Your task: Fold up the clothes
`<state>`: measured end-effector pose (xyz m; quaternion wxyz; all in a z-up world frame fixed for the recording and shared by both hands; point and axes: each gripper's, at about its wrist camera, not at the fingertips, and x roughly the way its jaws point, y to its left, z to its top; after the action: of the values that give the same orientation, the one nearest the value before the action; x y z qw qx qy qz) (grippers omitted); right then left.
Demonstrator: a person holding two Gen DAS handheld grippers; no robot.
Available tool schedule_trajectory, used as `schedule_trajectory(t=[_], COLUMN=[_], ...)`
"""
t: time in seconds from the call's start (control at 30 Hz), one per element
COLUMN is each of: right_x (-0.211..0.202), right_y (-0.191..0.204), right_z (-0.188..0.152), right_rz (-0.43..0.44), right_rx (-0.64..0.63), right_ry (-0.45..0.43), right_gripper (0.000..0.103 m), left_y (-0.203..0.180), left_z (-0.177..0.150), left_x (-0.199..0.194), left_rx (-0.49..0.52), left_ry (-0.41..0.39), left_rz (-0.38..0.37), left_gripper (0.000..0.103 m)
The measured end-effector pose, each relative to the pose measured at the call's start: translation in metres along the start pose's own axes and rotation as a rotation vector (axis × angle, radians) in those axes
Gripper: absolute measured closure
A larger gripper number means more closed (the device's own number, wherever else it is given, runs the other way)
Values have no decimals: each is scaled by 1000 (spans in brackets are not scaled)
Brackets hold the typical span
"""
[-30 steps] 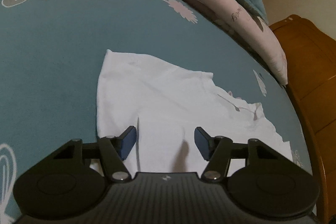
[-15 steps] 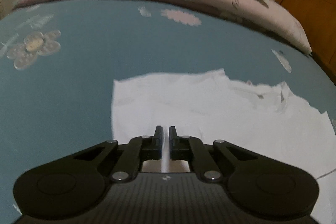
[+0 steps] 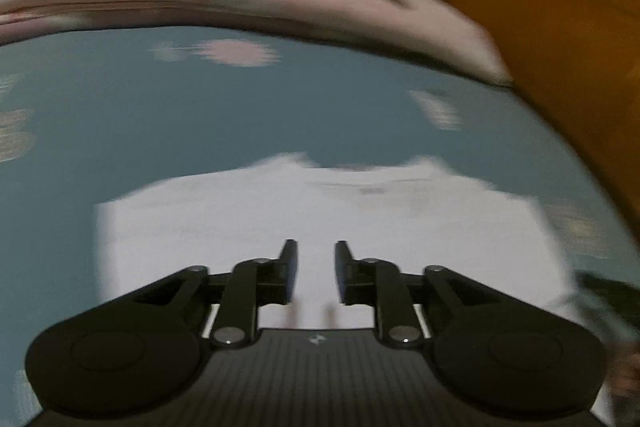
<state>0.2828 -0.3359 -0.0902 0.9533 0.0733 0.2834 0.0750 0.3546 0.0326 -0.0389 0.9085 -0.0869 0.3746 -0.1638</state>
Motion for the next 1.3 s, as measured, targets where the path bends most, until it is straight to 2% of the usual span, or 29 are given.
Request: schedule_trajectory(t=[0.03, 0.1, 0.23, 0.37, 0.47, 0.6, 0.63, 0.77, 0.8, 0.87, 0.9, 0.97, 1.07, 1.23, 1.3], right_x=[9, 16, 15, 14, 14, 12, 12, 11, 11, 11, 10, 10, 9, 8, 8], right_y=[-2, -4, -13, -19, -24, -32, -34, -41, -42, -42, -41, -41, -41, -42, -42], right_z=[-1, -7, -10, -15, -18, -20, -21, -22, -22, -23, -23, -23, -24, -25, -25], right_rz=[16, 27, 57, 82, 104, 137, 146, 177, 180, 182, 182, 180, 181, 189, 190], right_rx=[4, 4, 54, 86, 113, 154, 165, 208, 211, 215, 214, 211, 212, 221, 221], right_ry=[31, 48, 57, 46, 39, 33, 32, 28, 28, 27, 27, 27, 27, 25, 24], right_gripper=[84, 85, 85, 84, 85, 85, 85, 85, 84, 84, 84, 84, 84, 82, 82], left_y=[-13, -40, -110, -163, -183, -184, -182, -182, -183, -184, -184, -188, -193, -200, -201], left_z=[3, 7, 10, 9, 3, 3, 6, 22, 24, 25, 24, 25, 27, 46, 52], left_x=[8, 25, 73, 124, 159, 192, 200, 205, 201, 188, 183, 184, 203, 238, 236], left_rx=[6, 24, 107, 93, 47, -1, -28, -68, -66, -65, -66, -58, -55, -57, -77], left_ry=[20, 57, 103, 174, 231, 175, 162, 141, 139, 127, 122, 132, 164, 137, 136], left_rz=[-62, -166, -282, -415, -423, -333, -337, -291, -298, -336, -355, -359, -334, -309, -293], left_gripper=[70, 68, 68, 67, 67, 66, 65, 64, 63, 56, 49, 44, 44, 43, 43])
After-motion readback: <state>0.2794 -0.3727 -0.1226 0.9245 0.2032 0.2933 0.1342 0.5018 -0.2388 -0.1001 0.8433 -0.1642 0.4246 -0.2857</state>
